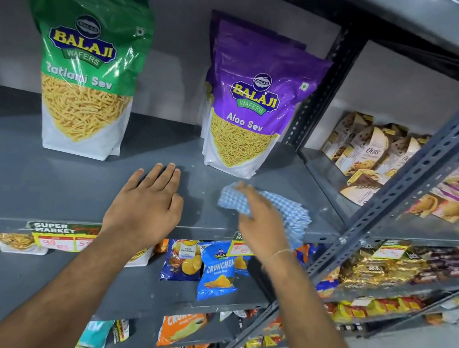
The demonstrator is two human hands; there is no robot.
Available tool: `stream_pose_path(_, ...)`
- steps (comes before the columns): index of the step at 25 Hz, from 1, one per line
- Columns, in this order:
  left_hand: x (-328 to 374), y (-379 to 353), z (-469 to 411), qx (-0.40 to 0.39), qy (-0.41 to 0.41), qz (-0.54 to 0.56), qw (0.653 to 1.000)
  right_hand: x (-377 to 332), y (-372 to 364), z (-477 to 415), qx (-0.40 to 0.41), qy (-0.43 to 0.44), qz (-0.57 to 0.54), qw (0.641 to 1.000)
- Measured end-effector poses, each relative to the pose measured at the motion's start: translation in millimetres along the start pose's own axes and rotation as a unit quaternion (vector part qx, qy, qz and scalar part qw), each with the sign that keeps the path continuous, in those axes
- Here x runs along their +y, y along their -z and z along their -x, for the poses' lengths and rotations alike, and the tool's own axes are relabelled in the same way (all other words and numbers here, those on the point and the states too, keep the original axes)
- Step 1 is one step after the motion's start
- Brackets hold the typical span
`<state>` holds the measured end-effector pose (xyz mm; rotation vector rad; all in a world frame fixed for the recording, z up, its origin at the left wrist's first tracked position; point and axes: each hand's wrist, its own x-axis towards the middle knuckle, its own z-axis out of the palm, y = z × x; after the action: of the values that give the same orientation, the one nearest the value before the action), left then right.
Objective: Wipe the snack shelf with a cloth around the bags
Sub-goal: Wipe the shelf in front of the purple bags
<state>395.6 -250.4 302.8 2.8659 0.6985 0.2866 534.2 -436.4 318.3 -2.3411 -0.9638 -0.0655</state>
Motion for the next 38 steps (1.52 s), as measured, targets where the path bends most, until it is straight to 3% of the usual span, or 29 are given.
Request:
stream_pose_path(3, 2, 1, 3, -0.014, -0.006, 0.012, 1.000, -37, -6, 51, -0.068, 0.080, -0.060, 0.993)
stream_pose_path(5, 4, 2, 3, -0.019, -0.012, 0.008, 1.000, -31, 23, 61, -0.092, 0.053, -0.127, 0.986)
stream_pose_path(6, 5, 2, 1, -0.016, -0.017, 0.009, 1.000, -18, 40, 54, -0.053, 0.032, -0.147, 0.987)
stream_pose_path(9, 6, 5, -7, -0.010, -0.018, 0.012, 1.000, 25, 78, 1, 0.092, -0.033, -0.087, 0.991)
stream_pose_path(12, 0, 5, -7, -0.011, -0.010, 0.001, 1.000, 36, 53, -26, 0.035, -0.069, -0.001, 0.997)
stream_pose_path(14, 2, 7, -7, -0.016, -0.012, 0.003, 1.000, 20, 25, -7, 0.017, -0.047, 0.030, 0.998)
stream_pose_path(17, 31, 13, -9, 0.003, -0.041, -0.001, 0.999, -14, 24, 52, 0.014, 0.046, -0.019, 0.999)
stream_pose_path(19, 27, 12, -8, -0.004, -0.038, -0.005, 0.999, -35, 19, 78, -0.029, 0.090, -0.066, 0.993)
stream_pose_path(21, 19, 7, -3, -0.013, -0.034, -0.015, 0.999, -36, 34, 77, -0.038, 0.056, -0.085, 0.994)
stream_pose_path(26, -1, 0, 2, -0.023, -0.017, -0.015, 0.999, 29, 90, 1, 0.141, -0.084, -0.045, 0.985)
stream_pose_path(29, -5, 1, 0, -0.021, -0.011, -0.016, 1.000, 41, 76, -4, 0.079, -0.122, 0.007, 0.989)
stream_pose_path(31, 1, 0, -2, -0.012, -0.012, -0.007, 1.000, 26, 51, 17, 0.054, -0.078, 0.027, 0.995)
stream_pose_path(34, 5, -3, -3, 0.015, -0.014, 0.013, 1.000, -8, 23, 49, 0.028, 0.006, -0.067, 0.997)
stream_pose_path(36, 5, -2, -3, 0.004, -0.011, 0.015, 1.000, -28, 20, 60, -0.001, 0.012, -0.192, 0.981)
stream_pose_path(38, 10, 8, 3, -0.024, 0.012, 0.088, 0.996, -41, 24, 67, -0.008, 0.008, -0.298, 0.954)
